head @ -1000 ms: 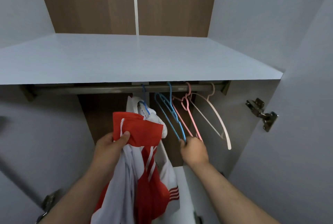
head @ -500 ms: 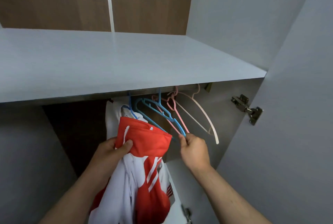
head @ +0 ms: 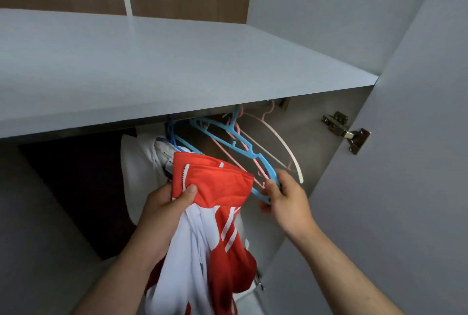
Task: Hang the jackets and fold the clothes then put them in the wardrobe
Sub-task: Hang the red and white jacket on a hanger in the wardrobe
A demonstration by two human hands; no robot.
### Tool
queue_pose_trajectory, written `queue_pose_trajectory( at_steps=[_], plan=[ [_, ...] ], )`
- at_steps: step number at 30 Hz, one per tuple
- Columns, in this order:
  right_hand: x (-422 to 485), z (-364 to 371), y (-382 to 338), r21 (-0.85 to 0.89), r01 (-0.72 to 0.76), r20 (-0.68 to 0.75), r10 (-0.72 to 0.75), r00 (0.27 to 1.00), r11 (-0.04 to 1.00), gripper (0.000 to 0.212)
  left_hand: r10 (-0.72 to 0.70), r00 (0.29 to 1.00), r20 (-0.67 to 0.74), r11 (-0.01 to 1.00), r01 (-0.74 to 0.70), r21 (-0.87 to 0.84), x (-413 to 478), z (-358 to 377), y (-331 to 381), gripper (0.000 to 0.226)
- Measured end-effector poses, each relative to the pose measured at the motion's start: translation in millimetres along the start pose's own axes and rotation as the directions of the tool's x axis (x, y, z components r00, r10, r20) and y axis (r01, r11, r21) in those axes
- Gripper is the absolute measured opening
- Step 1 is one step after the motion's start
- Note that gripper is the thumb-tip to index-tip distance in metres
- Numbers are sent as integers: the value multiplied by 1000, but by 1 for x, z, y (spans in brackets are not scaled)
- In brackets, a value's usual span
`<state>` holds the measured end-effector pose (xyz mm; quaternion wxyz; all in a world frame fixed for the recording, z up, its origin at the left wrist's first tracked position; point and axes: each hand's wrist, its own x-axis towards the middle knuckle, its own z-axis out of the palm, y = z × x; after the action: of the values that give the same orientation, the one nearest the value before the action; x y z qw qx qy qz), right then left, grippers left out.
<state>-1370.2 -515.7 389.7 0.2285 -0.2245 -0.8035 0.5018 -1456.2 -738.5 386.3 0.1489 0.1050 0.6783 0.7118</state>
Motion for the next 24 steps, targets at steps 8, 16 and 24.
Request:
queue_pose_trajectory(
  at_steps=[8, 16, 24],
  plan=[
    [-62, -50, -9, 8, -137, 65, 136, 989, 991, 17, 55, 995, 86, 998, -57, 24, -33, 34, -6, 16],
    [-159, -82, -25, 27, 115, 245, -118, 962, 993, 75, 88, 977, 194, 996, -84, -32, -124, 108, 2, 35],
    [-248, -181, -15, 131, 182, 197, -205, 959, 975, 56, 90, 950, 300, 993, -61, -106, -237, 175, 8, 31]
  ],
)
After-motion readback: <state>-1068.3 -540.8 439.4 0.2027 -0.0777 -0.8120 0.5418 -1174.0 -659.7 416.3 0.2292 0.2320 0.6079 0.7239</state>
